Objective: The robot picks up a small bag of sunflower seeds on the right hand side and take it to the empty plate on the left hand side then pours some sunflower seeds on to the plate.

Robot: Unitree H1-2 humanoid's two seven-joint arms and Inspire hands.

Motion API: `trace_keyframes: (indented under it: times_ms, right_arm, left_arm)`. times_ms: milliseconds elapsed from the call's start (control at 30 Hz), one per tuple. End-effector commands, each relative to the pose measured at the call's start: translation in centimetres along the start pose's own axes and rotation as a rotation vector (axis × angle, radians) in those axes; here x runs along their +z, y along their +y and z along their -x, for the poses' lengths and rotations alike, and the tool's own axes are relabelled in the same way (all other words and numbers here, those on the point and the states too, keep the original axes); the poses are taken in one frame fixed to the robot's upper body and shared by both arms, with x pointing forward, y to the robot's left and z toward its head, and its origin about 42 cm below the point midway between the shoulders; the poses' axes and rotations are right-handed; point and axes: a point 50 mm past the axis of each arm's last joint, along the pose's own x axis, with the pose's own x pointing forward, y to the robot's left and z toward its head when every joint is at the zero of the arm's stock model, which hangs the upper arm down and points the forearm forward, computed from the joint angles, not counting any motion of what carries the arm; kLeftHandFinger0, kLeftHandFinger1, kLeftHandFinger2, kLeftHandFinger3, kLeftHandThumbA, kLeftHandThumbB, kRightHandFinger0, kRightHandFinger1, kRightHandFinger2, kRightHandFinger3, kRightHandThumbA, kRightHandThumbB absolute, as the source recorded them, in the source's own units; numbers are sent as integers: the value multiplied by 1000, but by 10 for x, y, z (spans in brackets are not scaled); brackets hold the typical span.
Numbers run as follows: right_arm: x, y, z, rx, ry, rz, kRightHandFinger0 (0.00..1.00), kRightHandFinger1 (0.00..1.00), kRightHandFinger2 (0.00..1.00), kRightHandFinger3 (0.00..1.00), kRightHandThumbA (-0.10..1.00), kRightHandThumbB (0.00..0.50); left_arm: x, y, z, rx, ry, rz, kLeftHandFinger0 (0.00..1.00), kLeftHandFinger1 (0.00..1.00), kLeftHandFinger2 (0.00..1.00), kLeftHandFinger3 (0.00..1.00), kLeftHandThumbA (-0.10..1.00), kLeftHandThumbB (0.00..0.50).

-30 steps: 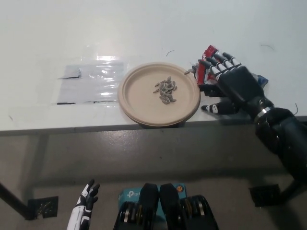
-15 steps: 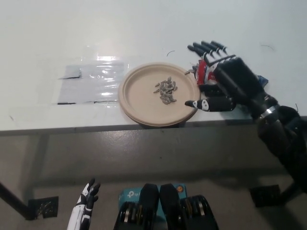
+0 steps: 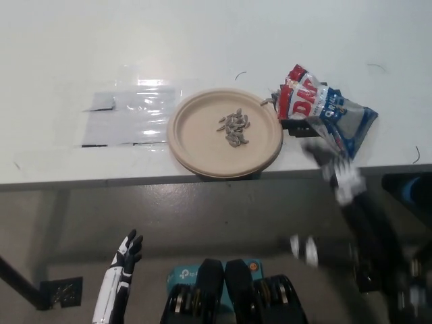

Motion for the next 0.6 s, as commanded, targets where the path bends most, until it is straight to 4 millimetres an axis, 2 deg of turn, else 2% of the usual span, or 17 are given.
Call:
trace_keyframes:
  times_ms: [0, 100, 167, 267, 333, 433, 567]
  right_arm:
    - [-4, 12, 56, -217, 66, -243, 1000, 1000, 1000, 1000, 1000, 302]
    - [-33, 31, 67, -223, 143, -303, 1000, 1000, 1000, 1000, 1000, 295]
    - [-45, 35, 70, -228, 194, -316, 1000, 1000, 1000, 1000, 1000, 264]
    - [-59, 32, 59, -238, 211, -310, 1000, 1000, 1000, 1000, 1000, 256]
    - [-67, 31, 53, -226, 238, -335, 1000, 1000, 1000, 1000, 1000, 294]
    - [-73, 30, 45, -211, 234, -340, 1000, 1000, 1000, 1000, 1000, 309]
    - [-78, 31, 34, -204, 211, -360, 1000, 1000, 1000, 1000, 1000, 280]
  left_arm:
    - [6, -2, -2, -27, -74, 28, 1000, 1000, 1000, 1000, 1000, 185]
    - [6, -4, -1, -36, -74, 47, 1000, 1000, 1000, 1000, 1000, 214]
    - [7, -6, -3, -36, -81, 54, 1000, 1000, 1000, 1000, 1000, 226]
    - [13, -4, -18, -23, -120, 55, 1000, 1000, 1000, 1000, 1000, 218]
    - [16, -3, -26, -17, -146, 54, 1000, 1000, 1000, 1000, 1000, 204]
    - [22, -3, -36, -13, -160, 65, 1000, 1000, 1000, 1000, 1000, 220]
    - [29, -1, -43, -11, -173, 49, 1000, 1000, 1000, 1000, 1000, 221]
